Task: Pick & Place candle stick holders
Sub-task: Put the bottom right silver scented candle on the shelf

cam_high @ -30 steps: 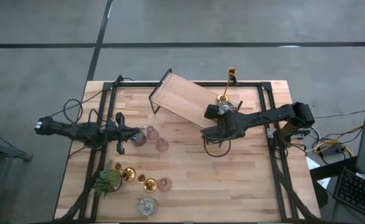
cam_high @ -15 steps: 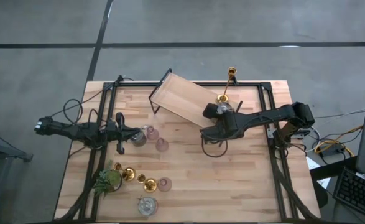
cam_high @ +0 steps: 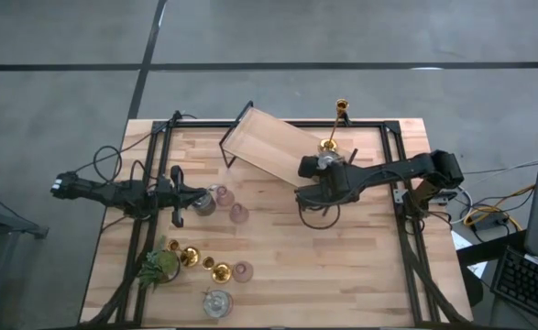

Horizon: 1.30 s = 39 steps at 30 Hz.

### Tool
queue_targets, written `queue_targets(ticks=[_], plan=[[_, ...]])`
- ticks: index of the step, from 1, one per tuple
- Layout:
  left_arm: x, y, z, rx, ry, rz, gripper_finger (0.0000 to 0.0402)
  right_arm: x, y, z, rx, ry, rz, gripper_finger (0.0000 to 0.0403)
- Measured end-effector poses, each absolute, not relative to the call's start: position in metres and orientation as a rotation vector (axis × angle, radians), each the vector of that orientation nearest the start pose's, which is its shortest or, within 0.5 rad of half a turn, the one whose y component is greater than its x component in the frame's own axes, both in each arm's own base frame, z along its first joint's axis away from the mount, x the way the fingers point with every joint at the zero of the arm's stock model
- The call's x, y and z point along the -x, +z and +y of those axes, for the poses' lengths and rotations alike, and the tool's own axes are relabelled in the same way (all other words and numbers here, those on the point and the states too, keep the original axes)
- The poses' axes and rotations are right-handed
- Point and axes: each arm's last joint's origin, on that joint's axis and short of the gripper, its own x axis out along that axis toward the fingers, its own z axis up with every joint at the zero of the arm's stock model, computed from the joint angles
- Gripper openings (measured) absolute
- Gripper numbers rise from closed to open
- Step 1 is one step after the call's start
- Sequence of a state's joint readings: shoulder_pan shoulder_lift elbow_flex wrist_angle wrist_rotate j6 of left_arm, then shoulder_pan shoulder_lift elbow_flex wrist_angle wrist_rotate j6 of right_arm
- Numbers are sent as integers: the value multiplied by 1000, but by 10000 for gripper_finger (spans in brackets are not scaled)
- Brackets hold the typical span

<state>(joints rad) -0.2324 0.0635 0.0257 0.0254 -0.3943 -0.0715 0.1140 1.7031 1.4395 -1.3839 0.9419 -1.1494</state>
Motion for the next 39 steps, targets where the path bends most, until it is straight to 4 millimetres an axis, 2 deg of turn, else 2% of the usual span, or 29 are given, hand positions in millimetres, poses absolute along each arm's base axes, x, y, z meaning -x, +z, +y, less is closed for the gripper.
queue_targets(ticks=[28, 34, 39], plan=[[-98, 170, -12, 68, 162, 6, 12, -303, 273, 10, 1790, 516, 1783, 371], [-98, 170, -12, 67, 162, 6, 12, -304, 273, 8, 1806, 517, 1783, 397], [-98, 170, -12, 67, 162, 6, 12, -304, 274, 9, 1855, 504, 1799, 399]])
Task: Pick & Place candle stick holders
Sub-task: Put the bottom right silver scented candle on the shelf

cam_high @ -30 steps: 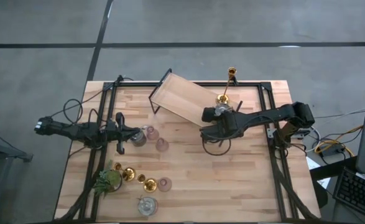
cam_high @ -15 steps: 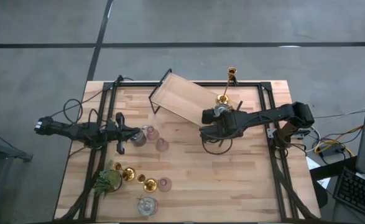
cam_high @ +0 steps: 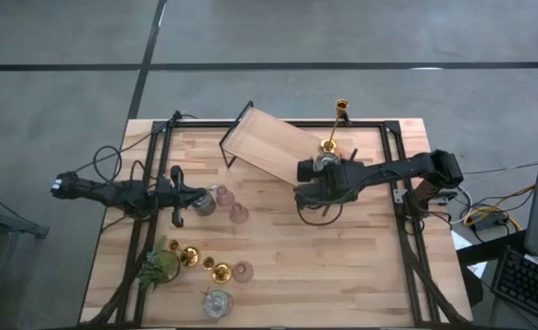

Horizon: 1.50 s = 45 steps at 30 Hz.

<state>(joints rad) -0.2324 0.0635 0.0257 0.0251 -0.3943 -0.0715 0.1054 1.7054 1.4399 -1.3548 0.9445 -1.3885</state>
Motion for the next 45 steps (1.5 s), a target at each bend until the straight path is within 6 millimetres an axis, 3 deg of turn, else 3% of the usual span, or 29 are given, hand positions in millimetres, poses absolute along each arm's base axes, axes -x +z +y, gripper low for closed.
queue_targets(ticks=[17, 24, 33, 37, 40, 45], plan=[[-98, 170, -12, 68, 162, 6, 12, -303, 290, 15, 2178, 62, 1927, 400], [-98, 170, -12, 68, 162, 6, 12, -301, 295, 36, 2349, -141, 1891, 400], [-98, 170, -12, 68, 162, 6, 12, -303, 287, 86, 2461, -155, 1689, 400], [-98, 170, -12, 68, 162, 6, 12, -310, 285, 112, 2343, -302, 1498, 400], [-98, 170, -12, 68, 162, 6, 12, -316, 287, 129, 2135, -469, 1305, 400], [-98, 170, -12, 68, 162, 6, 12, -323, 298, 161, 1559, -719, 880, 400]])
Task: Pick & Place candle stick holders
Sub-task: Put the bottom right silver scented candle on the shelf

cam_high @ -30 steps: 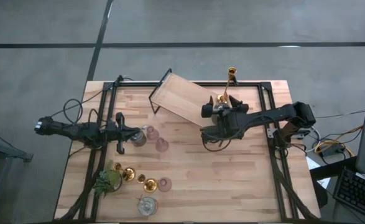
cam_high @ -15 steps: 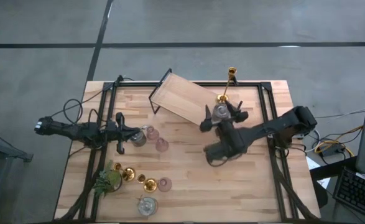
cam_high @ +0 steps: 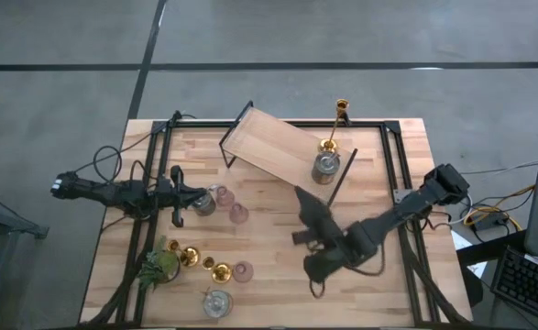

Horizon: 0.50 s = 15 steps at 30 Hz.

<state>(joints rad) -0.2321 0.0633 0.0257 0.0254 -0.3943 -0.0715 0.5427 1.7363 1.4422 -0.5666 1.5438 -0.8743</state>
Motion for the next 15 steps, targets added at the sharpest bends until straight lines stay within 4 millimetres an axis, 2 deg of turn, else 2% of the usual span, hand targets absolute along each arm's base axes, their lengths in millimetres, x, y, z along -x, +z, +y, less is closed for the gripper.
queue_targets(ticks=[4, 7, 11, 15], plan=[[-98, 170, -12, 68, 162, 6, 12, -327, 304, 176, 1065, -721, 601, 400], [-98, 170, -12, 68, 162, 6, 12, -326, 304, 179, 785, -749, 477, 400], [-98, 170, -12, 68, 162, 6, 12, -327, 301, 181, 318, -718, 330, 400], [-98, 170, -12, 67, 162, 6, 12, -326, 295, 182, 263, -604, 402, 400]])
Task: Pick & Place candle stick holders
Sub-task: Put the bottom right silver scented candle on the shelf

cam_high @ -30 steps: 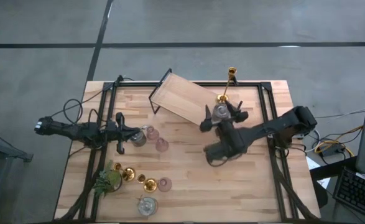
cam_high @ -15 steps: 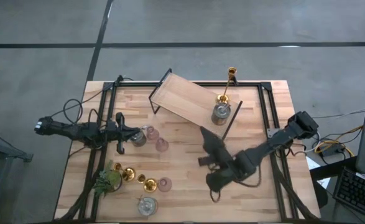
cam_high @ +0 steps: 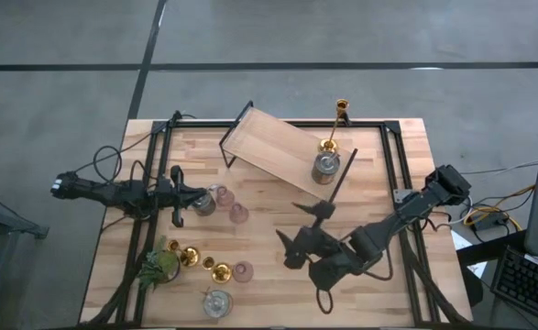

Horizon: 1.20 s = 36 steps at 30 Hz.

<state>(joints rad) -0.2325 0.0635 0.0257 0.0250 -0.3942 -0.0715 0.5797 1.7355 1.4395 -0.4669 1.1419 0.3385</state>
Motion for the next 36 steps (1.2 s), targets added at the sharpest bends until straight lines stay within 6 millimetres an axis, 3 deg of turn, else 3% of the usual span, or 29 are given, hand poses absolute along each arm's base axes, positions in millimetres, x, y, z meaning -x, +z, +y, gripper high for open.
queue_targets(ticks=[4, 9, 13, 23, 30, 36], plan=[[-98, 170, -12, 68, 162, 6, 12, -328, 292, 186, 205, -457, 467, 400], [-98, 170, -12, 68, 162, 6, 12, -328, 285, 196, 46, -116, 634, 400], [-98, 170, -12, 68, 162, 6, 12, -323, 280, 199, 29, -11, 719, 400], [-98, 170, -12, 68, 162, 6, 12, -333, 247, 189, -56, -17, 600, 400], [-98, 170, -12, 68, 162, 6, 12, -328, 264, 179, -114, 41, 424, 400], [-98, 170, -12, 67, 162, 7, 12, -330, 242, 168, -258, -61, 420, 400]])
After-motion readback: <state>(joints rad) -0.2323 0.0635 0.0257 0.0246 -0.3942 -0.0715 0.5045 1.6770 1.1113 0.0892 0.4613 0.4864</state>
